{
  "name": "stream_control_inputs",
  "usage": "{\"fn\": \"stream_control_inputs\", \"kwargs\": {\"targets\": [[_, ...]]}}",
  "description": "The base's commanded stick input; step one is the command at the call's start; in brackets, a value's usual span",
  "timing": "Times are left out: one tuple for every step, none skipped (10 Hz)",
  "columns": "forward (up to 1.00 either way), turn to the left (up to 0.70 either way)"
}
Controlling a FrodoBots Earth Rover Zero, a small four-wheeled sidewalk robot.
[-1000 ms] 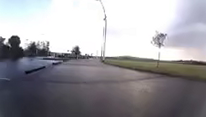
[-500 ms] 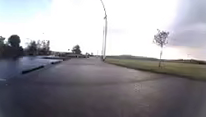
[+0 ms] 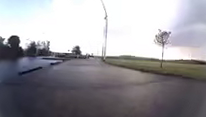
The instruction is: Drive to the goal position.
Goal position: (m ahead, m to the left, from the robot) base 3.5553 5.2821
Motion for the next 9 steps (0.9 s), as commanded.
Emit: {"fn": "stream_control_inputs", "kwargs": {"targets": [[0.45, 0.00], [0.45, 0.00], [0.45, 0.00], [0.45, 0.00], [0.45, 0.00], [0.45, 0.00], [0.45, 0.00], [0.45, 0.00], [0.45, 0.00]]}}
